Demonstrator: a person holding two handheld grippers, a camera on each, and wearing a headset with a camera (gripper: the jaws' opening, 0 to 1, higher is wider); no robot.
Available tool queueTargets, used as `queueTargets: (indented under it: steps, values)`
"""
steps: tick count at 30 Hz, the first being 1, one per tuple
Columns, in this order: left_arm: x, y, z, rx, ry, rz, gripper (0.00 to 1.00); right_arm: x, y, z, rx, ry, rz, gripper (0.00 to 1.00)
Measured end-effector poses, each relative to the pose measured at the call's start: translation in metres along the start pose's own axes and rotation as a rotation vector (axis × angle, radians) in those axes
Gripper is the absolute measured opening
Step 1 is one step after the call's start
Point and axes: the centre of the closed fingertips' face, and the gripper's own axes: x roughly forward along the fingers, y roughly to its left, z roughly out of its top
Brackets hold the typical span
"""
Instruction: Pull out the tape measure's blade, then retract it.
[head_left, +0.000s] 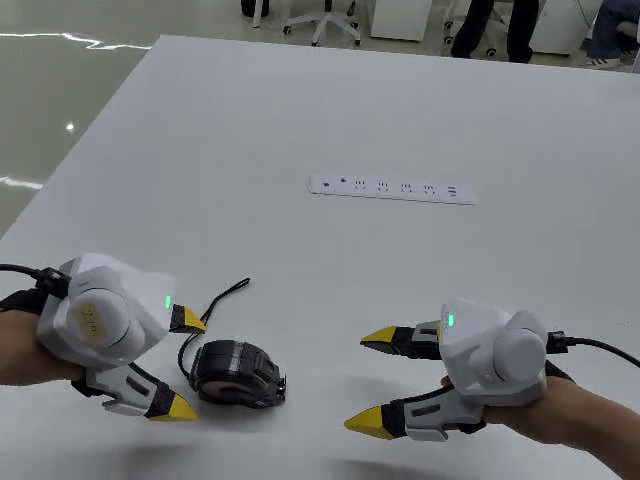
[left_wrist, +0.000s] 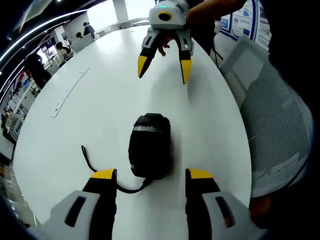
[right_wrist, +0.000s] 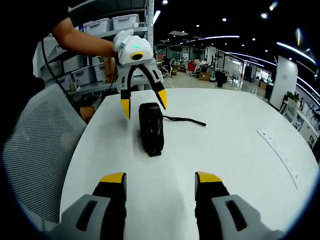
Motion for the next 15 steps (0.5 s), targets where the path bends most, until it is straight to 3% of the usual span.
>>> queueTargets:
  steps: [15]
  values:
    - [0.006,0.001,-0.008,0.027,0.007,-0.035,0.45,0.035,0.005,0.003,-0.008,-0.003,0.057,0.52]
